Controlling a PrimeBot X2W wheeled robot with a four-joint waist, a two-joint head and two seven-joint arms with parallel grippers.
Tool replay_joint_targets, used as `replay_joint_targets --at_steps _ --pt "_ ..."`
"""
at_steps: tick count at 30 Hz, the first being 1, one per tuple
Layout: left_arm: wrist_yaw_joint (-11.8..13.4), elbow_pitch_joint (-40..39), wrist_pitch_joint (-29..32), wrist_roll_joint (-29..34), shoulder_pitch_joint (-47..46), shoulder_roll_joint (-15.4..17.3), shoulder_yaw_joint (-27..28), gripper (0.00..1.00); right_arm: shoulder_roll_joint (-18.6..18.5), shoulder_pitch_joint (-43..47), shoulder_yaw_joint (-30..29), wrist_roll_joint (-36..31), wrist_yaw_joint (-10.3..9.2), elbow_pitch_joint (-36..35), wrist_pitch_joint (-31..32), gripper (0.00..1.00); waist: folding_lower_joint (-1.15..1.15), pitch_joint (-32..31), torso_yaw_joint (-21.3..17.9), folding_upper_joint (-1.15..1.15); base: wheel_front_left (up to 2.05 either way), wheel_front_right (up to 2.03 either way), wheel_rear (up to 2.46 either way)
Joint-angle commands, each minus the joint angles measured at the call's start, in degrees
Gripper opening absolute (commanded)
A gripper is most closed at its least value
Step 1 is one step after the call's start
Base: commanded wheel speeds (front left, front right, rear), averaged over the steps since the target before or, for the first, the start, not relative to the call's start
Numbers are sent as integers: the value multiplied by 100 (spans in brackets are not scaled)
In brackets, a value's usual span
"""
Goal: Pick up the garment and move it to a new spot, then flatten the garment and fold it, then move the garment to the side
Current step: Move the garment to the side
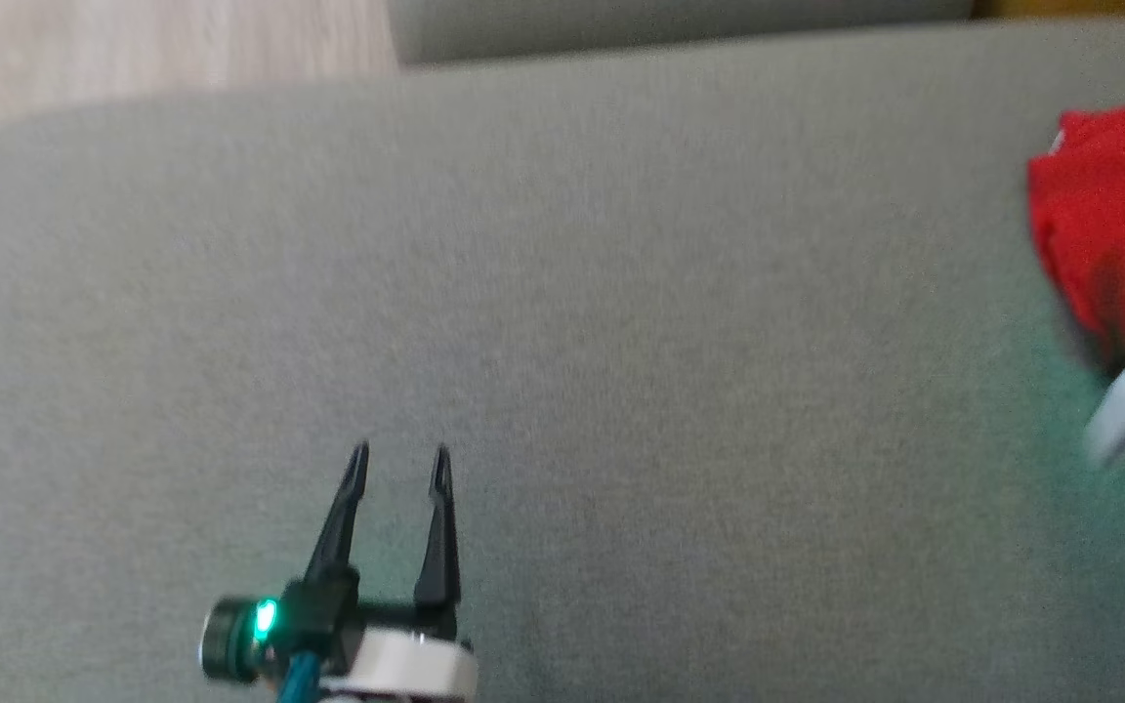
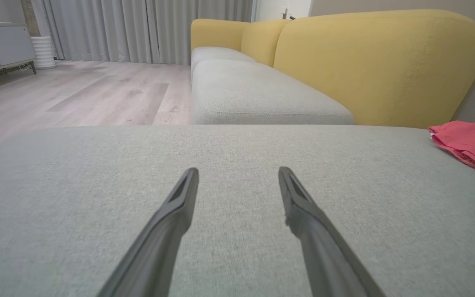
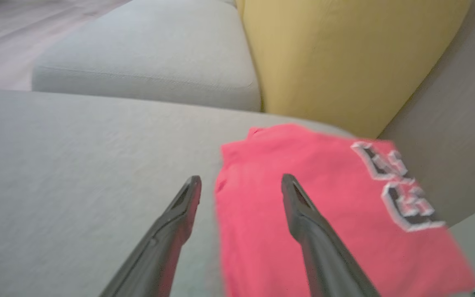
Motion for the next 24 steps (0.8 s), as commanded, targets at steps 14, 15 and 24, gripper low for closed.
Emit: replay_joint_targets --at_steps 14,15,24 --pt "-90 -239 -54 -27 875 -25 751 100 2199 3352 -68 9 37 -2811 -915 100 1 -1933 530 0 0 0 0" --pt "-102 -237 -54 10 925 -25 775 100 2278 3528 -131 -49 37 -3004 -915 100 1 -1969 551 0 0 0 0" --pt "-109 -157 -54 211 1197 -25 853 100 2552 4267 -241 -472 37 -3620 -916 100 1 -2125 607 0 0 0 0"
